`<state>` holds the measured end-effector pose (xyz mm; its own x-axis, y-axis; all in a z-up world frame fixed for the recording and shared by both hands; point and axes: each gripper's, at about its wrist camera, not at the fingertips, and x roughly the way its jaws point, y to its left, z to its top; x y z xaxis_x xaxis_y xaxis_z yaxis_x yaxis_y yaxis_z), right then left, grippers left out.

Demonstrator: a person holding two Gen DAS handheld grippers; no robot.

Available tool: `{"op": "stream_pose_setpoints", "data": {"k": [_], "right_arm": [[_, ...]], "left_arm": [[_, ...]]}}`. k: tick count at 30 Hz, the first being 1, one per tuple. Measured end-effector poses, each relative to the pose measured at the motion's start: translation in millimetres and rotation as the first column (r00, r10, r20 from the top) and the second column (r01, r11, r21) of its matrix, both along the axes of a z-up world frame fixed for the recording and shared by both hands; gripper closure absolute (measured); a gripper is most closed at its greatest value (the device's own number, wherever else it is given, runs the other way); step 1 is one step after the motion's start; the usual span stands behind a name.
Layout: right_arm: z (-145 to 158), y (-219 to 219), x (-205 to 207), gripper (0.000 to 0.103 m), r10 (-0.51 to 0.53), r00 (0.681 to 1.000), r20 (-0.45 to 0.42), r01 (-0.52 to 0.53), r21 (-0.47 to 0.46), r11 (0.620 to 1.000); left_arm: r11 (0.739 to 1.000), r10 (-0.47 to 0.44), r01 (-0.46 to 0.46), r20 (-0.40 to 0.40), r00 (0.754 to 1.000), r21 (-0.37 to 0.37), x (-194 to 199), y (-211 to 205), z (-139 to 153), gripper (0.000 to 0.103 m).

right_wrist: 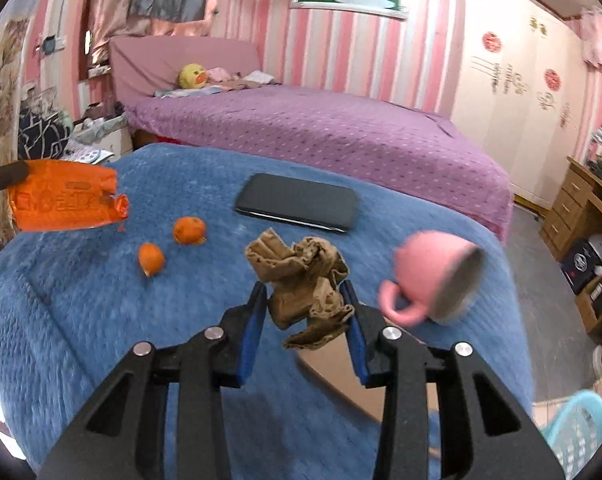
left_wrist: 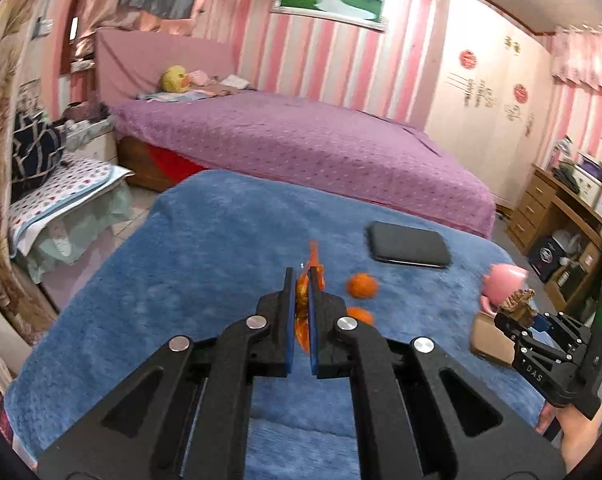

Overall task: Collect trash
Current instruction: 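Lift the orange cloth with the left tool while the right tool grasps the crumpled brown paper, then carry the brown paper over the basket with the right tool while the left tool carries the orange cloth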

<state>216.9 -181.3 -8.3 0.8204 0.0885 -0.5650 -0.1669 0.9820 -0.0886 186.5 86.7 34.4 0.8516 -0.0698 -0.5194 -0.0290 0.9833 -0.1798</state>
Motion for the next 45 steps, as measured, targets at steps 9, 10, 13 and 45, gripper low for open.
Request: {"op": "stream_pose_setpoints", "data": {"k": [9, 10, 13, 45], "right_arm": [[5, -82, -59, 0.065, -0.149, 0.989, 0.012, 0.148, 0.040, 0.988], [4, -90, -63, 0.065, -0.167, 0.986, 0.013, 0.166, 0.034, 0.985], [-3, -111, -71, 0.065, -0.203, 0.979, 0.004, 0.203, 0.028, 0.979], [-2, -279, -120, 0.065, -0.471, 0.881, 0.035, 0.466, 0.102, 0.879]], "left_arm": [[0.985, -0.171, 0.171, 0.010, 0.985, 0.016, -26, -87, 10, 0.099], [0.983, -0.183, 0.183, 0.008, 0.983, 0.014, -28, -94, 9, 0.099], [0.975, -0.221, 0.221, -0.010, 0.975, 0.015, -34, -121, 3, 0.099], [0.883, -0.467, 0.468, -0.031, 0.884, 0.042, -51, -267, -14, 0.099]]}}
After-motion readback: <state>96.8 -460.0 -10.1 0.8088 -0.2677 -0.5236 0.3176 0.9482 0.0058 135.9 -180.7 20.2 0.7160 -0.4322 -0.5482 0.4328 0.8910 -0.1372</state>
